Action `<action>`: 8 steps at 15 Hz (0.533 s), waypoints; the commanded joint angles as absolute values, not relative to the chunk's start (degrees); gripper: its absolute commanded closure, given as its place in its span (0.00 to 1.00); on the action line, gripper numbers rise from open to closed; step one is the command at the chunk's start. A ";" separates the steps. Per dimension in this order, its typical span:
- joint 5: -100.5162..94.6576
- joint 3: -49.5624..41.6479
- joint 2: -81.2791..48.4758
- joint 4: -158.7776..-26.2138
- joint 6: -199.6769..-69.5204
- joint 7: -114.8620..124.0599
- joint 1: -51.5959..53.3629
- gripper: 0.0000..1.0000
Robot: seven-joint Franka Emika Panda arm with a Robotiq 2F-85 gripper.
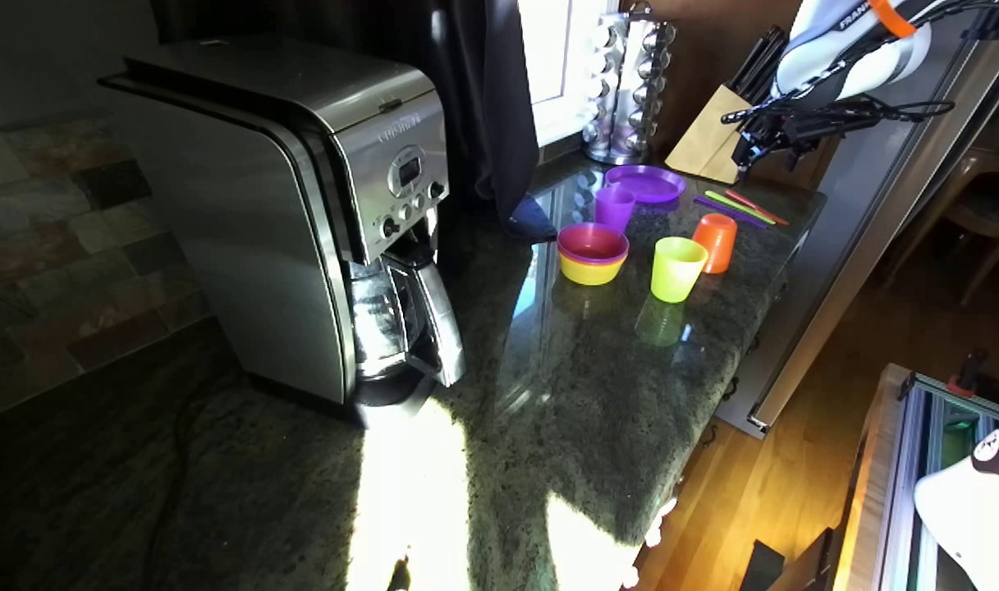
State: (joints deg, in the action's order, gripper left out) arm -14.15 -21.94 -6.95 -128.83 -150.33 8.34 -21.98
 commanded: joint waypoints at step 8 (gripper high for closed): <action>-0.94 -20.67 -12.50 -122.88 -147.27 -11.10 -25.78 0.00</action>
State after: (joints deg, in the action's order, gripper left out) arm -7.21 -21.96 -9.46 -126.29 -150.15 -1.19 -23.27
